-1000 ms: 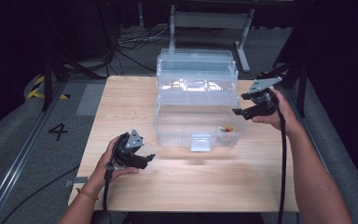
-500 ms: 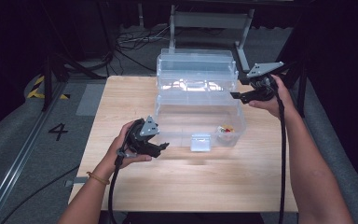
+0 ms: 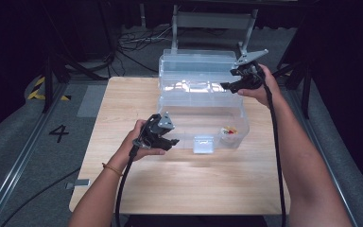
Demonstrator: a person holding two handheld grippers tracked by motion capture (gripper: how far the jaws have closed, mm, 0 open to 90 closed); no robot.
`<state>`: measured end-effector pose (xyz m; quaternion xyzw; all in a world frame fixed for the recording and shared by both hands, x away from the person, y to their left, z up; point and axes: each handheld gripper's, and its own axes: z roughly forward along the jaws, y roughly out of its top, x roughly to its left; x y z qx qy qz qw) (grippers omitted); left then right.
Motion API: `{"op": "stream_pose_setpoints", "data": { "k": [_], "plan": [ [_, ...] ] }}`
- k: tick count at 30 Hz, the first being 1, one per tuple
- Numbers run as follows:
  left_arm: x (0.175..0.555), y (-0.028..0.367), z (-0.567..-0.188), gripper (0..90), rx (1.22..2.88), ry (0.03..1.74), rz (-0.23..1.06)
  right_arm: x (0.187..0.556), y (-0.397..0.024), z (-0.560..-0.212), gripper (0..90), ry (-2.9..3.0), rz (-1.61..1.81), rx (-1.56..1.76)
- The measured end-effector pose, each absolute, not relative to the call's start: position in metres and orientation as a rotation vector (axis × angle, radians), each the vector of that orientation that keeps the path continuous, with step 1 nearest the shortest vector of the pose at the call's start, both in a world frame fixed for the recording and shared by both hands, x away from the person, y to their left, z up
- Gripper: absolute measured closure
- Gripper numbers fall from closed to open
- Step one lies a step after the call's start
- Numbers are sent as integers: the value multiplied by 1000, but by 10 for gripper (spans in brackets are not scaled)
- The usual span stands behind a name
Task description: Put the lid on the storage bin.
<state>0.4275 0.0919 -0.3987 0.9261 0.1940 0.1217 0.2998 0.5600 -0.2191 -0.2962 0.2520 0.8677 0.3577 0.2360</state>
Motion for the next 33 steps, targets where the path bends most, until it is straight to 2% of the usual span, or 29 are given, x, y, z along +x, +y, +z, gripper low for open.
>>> {"op": "stream_pose_setpoints", "data": {
  "k": [3,8,10,11,13,16,22,33],
  "plan": [
    [429,85,-402,518,2519,490,358,570,-213,-299,321,2401,955,703],
    [430,79,-403,667,2571,448,393,583,-207,-303,392,2443,908,709],
    [433,78,-403,683,2592,447,387,587,-205,-303,412,2457,895,712],
    [434,78,-403,704,2599,449,372,589,-204,-304,451,2464,872,697],
    [436,77,-403,711,2602,445,357,590,-202,-305,456,2475,849,690],
    [439,78,-402,722,2614,435,316,594,-199,-306,583,2505,811,674],
    [439,81,-401,755,2627,374,319,594,-199,-303,699,2544,805,615],
    [439,80,-406,744,2589,385,321,593,-193,-296,803,2620,710,476]
  ]
}}
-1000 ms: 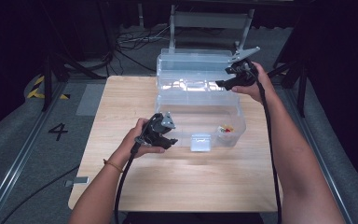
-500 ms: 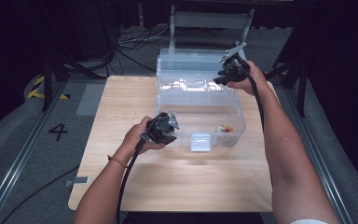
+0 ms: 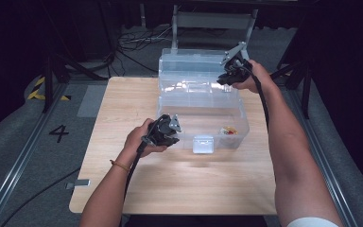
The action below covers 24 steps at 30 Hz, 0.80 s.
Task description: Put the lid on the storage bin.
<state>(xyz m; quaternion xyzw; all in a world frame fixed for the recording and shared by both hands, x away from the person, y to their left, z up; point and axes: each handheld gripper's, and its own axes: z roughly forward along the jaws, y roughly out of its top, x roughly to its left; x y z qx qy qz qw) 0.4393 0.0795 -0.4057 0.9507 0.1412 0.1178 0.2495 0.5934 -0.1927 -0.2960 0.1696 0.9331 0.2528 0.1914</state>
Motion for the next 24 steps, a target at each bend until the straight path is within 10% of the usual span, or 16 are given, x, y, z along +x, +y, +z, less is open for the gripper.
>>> {"op": "stream_pose_setpoints", "data": {
  "k": [24],
  "plan": [
    [442,80,-409,736,2549,411,276,573,-190,-285,864,2673,700,323]
  ]
}}
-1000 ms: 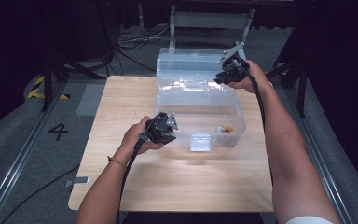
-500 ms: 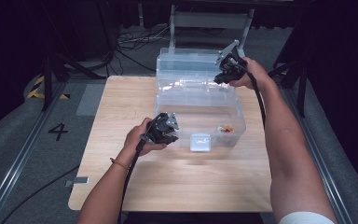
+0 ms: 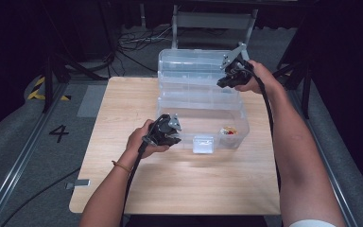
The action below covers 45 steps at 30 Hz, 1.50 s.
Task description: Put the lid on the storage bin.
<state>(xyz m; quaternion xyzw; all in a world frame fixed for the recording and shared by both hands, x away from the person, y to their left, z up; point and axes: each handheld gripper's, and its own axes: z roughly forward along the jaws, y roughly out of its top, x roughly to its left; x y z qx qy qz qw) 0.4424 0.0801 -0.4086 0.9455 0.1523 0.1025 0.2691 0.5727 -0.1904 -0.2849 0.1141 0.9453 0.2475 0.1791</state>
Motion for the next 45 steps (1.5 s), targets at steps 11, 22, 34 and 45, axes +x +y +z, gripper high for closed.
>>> {"op": "stream_pose_setpoints", "data": {
  "k": [11,22,34,45],
  "plan": [
    [442,80,-409,731,2548,408,289,549,-196,-284,862,2652,725,301],
    [442,80,-409,732,2558,383,297,530,-196,-285,858,2630,711,295],
    [440,80,-410,726,2553,362,325,514,-200,-290,840,2595,727,306],
    [440,79,-409,719,2562,378,320,501,-205,-296,827,2589,780,313]
  ]
}}
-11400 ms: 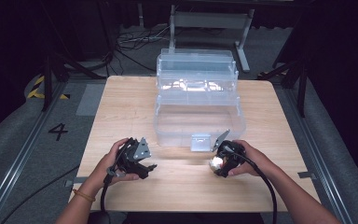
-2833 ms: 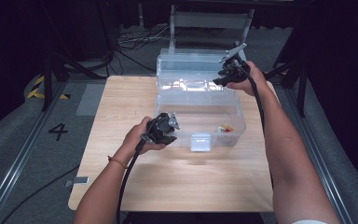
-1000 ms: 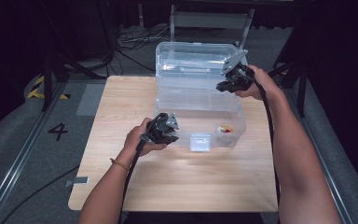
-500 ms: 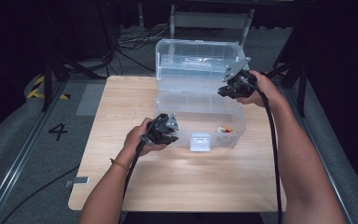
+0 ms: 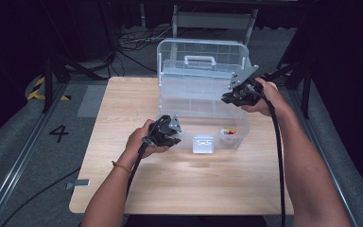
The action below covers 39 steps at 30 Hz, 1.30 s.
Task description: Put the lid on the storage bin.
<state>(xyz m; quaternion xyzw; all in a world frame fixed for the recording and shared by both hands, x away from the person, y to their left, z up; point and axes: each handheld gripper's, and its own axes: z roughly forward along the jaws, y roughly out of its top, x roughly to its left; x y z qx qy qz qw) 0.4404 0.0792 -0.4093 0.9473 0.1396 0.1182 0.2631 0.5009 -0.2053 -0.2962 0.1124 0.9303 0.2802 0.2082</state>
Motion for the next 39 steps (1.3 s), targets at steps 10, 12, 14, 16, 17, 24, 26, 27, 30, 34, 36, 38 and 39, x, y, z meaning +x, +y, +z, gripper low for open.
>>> {"op": "stream_pose_setpoints", "data": {
  "k": [10,12,14,16,17,24,26,27,30,34,36,38,39],
  "plan": [
    [434,77,-402,738,2527,376,362,491,-208,-302,804,2557,810,323],
    [432,77,-401,737,2524,379,384,489,-209,-304,800,2546,821,338],
    [432,78,-400,734,2521,375,392,488,-209,-304,797,2539,823,336],
    [432,79,-399,730,2508,378,391,487,-209,-305,790,2533,825,340],
    [432,79,-398,725,2508,374,391,486,-209,-306,791,2533,827,339],
    [429,78,-396,706,2495,371,407,483,-209,-308,779,2524,839,346],
    [429,79,-396,696,2491,365,406,482,-210,-309,777,2522,840,349],
    [429,79,-395,695,2487,365,407,482,-210,-309,775,2520,841,349],
    [428,82,-393,684,2451,371,387,481,-210,-310,766,2511,847,353],
    [424,87,-386,670,2423,348,388,479,-210,-311,763,2499,850,365],
    [423,89,-385,670,2417,343,396,478,-210,-312,762,2500,851,364],
    [423,93,-383,682,2398,341,386,478,-211,-313,755,2494,861,372],
    [423,96,-382,694,2385,341,397,477,-211,-313,754,2491,869,369]
  ]
}}
